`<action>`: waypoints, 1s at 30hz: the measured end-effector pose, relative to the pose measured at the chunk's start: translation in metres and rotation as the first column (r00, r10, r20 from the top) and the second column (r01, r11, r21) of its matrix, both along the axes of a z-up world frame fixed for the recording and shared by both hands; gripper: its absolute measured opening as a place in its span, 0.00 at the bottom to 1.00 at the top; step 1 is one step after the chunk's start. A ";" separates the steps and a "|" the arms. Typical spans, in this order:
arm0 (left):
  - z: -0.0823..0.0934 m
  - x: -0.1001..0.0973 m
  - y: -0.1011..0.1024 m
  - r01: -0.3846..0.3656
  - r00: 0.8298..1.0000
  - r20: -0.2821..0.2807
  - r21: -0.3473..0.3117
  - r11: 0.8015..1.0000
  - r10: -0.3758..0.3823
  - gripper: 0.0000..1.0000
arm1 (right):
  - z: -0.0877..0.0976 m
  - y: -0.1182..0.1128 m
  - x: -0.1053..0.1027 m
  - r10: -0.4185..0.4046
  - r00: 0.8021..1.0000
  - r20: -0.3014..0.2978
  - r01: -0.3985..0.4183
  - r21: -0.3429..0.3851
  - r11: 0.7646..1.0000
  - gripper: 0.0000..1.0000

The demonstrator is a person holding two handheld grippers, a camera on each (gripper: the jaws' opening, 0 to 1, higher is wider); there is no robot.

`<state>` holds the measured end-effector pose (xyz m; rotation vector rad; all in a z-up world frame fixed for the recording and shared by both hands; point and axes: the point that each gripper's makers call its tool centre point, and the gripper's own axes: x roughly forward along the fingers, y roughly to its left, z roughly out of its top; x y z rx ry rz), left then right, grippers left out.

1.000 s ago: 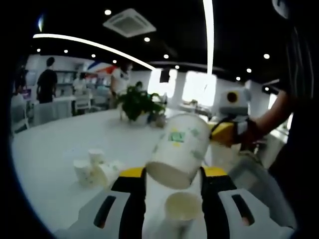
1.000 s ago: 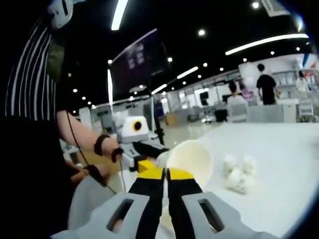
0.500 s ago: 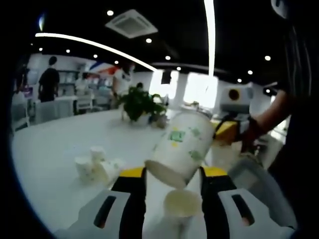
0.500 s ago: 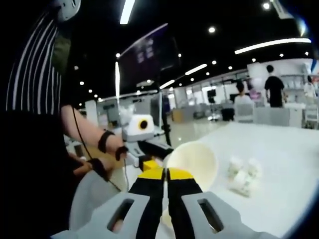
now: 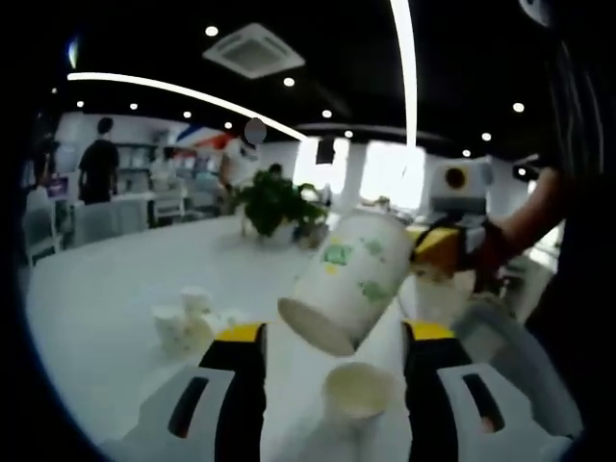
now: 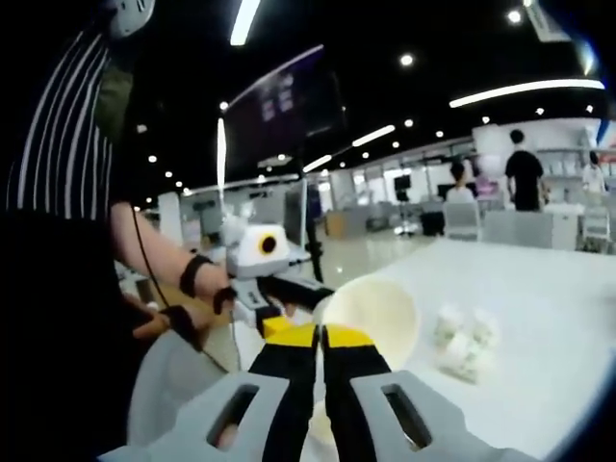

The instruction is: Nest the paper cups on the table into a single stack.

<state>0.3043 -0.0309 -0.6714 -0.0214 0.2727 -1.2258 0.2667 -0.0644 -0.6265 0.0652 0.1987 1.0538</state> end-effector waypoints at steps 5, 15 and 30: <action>-0.003 0.006 0.010 -0.053 0.999 0.006 -0.001 0.999 0.053 0.67 | -0.001 -0.004 0.003 -0.022 1.000 0.000 0.022 -0.015 1.000 0.00; 0.000 0.012 0.027 -0.130 0.991 0.023 -0.026 0.991 0.131 0.74 | -0.001 -0.009 0.000 -0.032 0.999 0.000 0.032 -0.037 0.999 0.00; 0.004 0.020 0.036 -0.212 0.975 0.059 -0.050 0.976 0.215 0.93 | -0.006 -0.020 -0.005 -0.052 0.999 -0.008 0.051 -0.062 0.997 0.00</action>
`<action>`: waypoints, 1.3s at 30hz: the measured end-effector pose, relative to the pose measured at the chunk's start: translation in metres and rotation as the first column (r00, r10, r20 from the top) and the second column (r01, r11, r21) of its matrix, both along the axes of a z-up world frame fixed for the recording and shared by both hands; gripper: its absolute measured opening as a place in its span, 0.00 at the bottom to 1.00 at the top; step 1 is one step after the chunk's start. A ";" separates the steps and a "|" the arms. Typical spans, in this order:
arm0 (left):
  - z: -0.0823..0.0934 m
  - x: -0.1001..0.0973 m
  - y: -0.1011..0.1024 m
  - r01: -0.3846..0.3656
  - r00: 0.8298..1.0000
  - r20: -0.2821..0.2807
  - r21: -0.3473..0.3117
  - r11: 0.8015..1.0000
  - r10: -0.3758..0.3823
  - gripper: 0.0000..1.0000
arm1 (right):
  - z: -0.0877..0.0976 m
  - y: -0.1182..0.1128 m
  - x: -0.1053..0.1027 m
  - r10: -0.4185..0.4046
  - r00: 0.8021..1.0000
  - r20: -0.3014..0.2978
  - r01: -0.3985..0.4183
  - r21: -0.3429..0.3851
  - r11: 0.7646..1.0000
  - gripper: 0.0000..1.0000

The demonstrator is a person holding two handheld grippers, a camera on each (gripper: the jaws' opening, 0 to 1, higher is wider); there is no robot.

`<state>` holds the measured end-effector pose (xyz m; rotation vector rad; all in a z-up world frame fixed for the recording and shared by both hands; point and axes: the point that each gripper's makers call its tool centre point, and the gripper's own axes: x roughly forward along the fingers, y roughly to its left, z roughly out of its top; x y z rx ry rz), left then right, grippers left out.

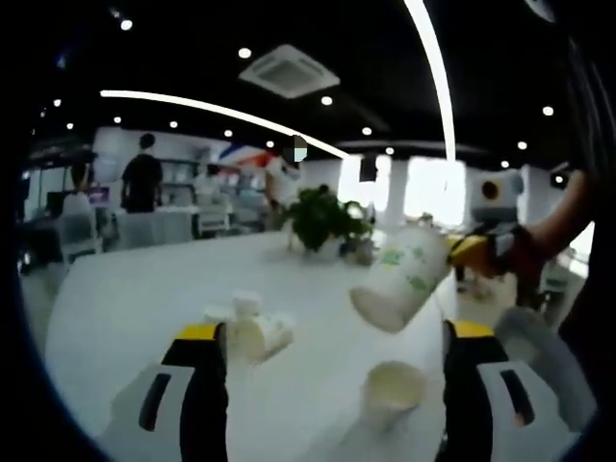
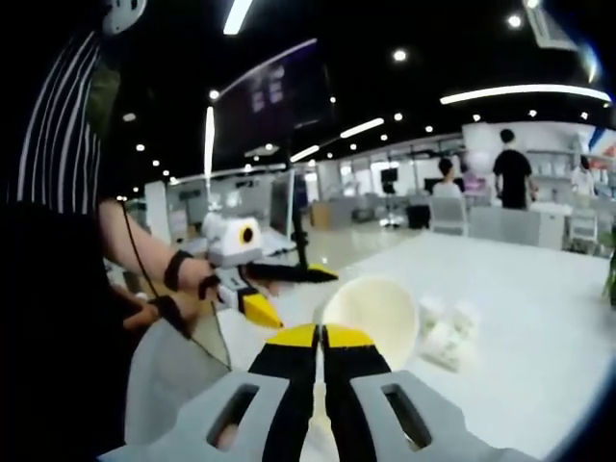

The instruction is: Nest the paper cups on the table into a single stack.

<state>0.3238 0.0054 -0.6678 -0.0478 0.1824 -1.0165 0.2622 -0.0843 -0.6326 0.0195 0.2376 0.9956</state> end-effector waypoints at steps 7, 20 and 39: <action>0.000 0.006 0.005 -0.044 0.999 0.012 0.001 0.999 0.044 0.98 | -0.001 -0.002 -0.001 0.002 1.000 -0.005 -0.002 -0.014 1.000 0.00; -0.006 0.010 0.009 -0.060 0.998 0.013 0.013 0.998 0.060 0.98 | -0.005 -0.008 0.003 0.017 1.000 -0.012 -0.017 -0.071 0.997 0.00; -0.016 0.013 0.023 -0.107 0.994 -0.006 0.004 0.994 0.107 0.98 | -0.014 -0.003 -0.010 0.203 0.978 0.049 -0.173 -0.356 0.918 0.00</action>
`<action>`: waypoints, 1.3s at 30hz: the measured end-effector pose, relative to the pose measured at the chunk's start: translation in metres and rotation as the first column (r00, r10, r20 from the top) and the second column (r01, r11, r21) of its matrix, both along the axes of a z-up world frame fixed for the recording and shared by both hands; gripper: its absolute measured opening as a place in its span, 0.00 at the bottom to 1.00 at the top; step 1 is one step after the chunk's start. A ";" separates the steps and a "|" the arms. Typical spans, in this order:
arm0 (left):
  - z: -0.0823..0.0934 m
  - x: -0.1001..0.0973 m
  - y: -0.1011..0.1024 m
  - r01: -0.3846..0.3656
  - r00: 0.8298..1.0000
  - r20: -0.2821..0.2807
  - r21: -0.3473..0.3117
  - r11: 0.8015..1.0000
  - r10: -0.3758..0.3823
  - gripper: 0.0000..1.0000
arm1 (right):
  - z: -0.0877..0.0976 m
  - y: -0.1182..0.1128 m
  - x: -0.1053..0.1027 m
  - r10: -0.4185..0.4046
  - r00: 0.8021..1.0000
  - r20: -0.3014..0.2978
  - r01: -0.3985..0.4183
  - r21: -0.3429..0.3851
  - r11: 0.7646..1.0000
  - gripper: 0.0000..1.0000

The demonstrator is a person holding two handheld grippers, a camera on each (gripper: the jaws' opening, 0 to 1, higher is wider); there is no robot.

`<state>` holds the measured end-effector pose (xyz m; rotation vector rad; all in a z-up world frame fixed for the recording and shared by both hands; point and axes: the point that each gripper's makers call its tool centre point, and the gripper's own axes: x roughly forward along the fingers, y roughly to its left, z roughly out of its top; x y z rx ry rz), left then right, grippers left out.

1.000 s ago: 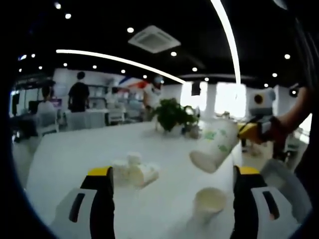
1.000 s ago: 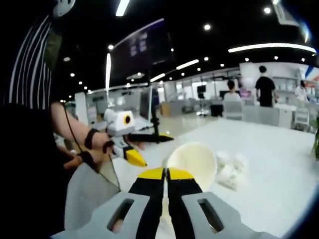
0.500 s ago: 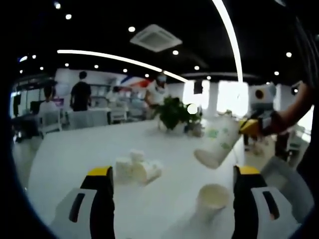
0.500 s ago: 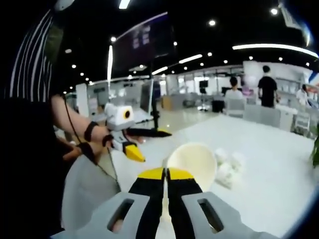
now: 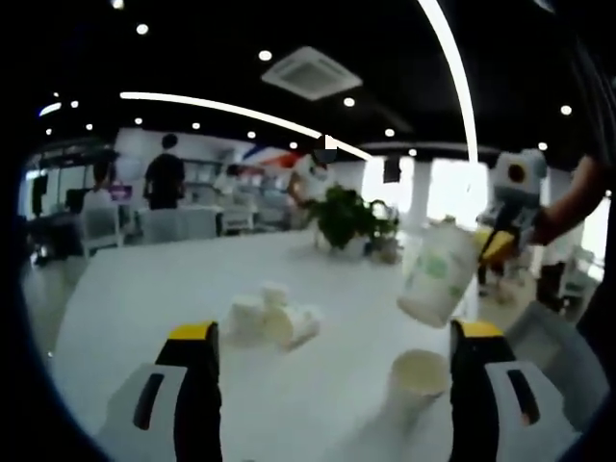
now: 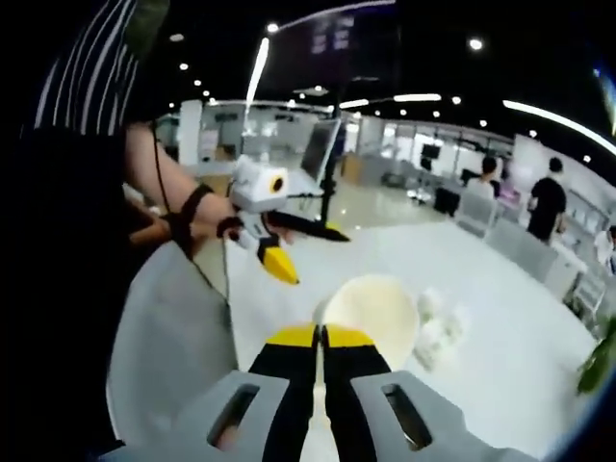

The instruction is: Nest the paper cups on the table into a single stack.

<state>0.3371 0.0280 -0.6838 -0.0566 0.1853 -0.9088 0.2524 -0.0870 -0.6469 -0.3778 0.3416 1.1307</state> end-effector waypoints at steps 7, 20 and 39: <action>0.001 0.004 0.008 -0.035 0.999 0.010 -0.002 0.999 0.035 0.98 | -0.008 0.001 -0.006 0.090 0.996 0.011 -0.089 -0.115 0.989 0.00; -0.002 0.003 0.008 -0.039 0.999 -0.002 -0.004 0.999 0.039 0.97 | -0.039 0.009 -0.025 0.266 0.964 0.018 -0.246 -0.330 0.912 0.00; -0.020 -0.002 0.013 -0.030 0.999 -0.022 0.070 0.997 0.031 0.95 | -0.057 0.011 -0.020 0.309 0.951 -0.022 -0.287 -0.436 0.853 0.00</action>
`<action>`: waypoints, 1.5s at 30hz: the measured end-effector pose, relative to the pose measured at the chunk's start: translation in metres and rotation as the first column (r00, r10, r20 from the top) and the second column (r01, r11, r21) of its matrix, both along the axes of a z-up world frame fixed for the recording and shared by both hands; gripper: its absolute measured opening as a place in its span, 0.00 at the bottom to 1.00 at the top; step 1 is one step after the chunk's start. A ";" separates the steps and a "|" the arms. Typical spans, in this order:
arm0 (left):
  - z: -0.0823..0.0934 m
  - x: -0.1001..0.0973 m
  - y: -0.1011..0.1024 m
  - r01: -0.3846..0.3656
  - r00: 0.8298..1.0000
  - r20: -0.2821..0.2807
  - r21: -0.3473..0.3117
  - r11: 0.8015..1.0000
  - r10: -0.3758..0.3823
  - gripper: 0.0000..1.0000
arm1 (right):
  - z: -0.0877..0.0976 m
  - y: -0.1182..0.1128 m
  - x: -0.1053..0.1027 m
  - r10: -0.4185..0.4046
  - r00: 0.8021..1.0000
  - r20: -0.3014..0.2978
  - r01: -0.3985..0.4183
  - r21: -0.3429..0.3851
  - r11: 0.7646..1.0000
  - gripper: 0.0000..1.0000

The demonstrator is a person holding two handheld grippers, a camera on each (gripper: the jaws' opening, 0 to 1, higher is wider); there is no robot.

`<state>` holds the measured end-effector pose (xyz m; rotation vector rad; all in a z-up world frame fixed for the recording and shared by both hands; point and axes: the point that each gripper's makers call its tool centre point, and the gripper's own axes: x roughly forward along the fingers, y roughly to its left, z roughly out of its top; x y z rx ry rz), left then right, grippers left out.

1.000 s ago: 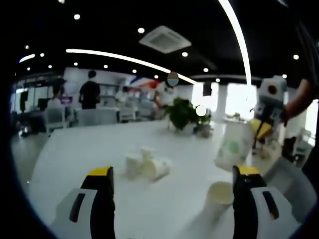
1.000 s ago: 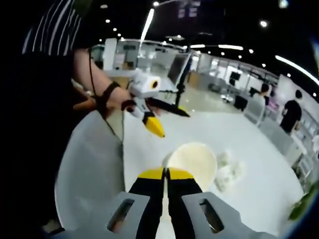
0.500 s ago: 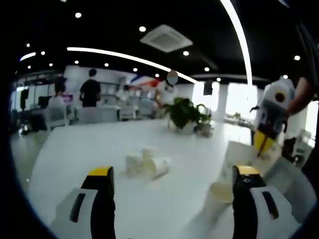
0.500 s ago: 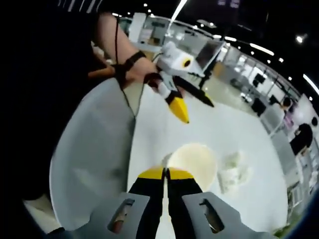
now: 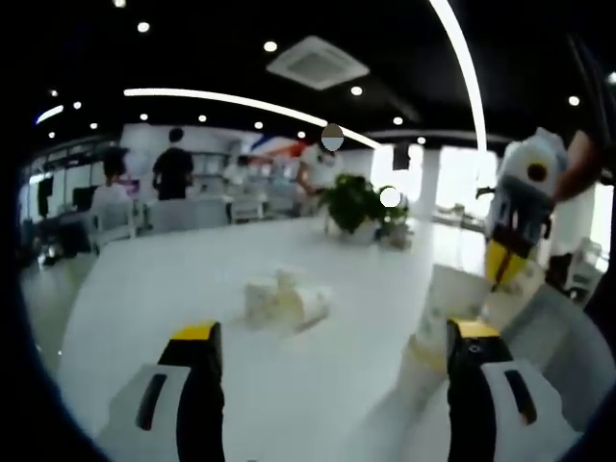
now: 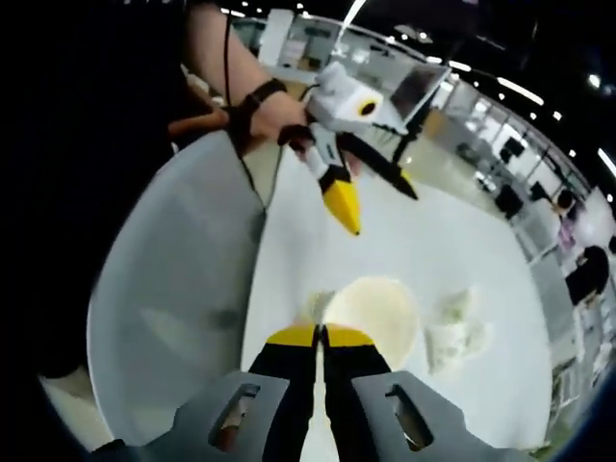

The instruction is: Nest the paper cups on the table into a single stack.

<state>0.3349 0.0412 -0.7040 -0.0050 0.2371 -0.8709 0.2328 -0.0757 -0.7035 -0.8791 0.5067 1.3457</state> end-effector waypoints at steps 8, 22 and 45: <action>-0.004 0.002 0.003 -0.012 1.000 -0.022 0.001 1.000 0.012 0.94 | -0.006 0.001 0.001 0.016 1.000 -0.006 -0.016 -0.028 0.999 0.00; -0.010 0.001 0.004 -0.009 0.999 -0.040 0.003 1.000 0.009 0.93 | -0.023 0.003 0.000 0.056 0.998 -0.020 -0.057 -0.081 0.995 0.00; -0.019 0.001 0.009 -0.028 0.997 -0.069 -0.012 1.000 0.027 0.92 | -0.040 0.014 0.001 0.112 0.992 -0.054 -0.118 -0.126 0.985 0.00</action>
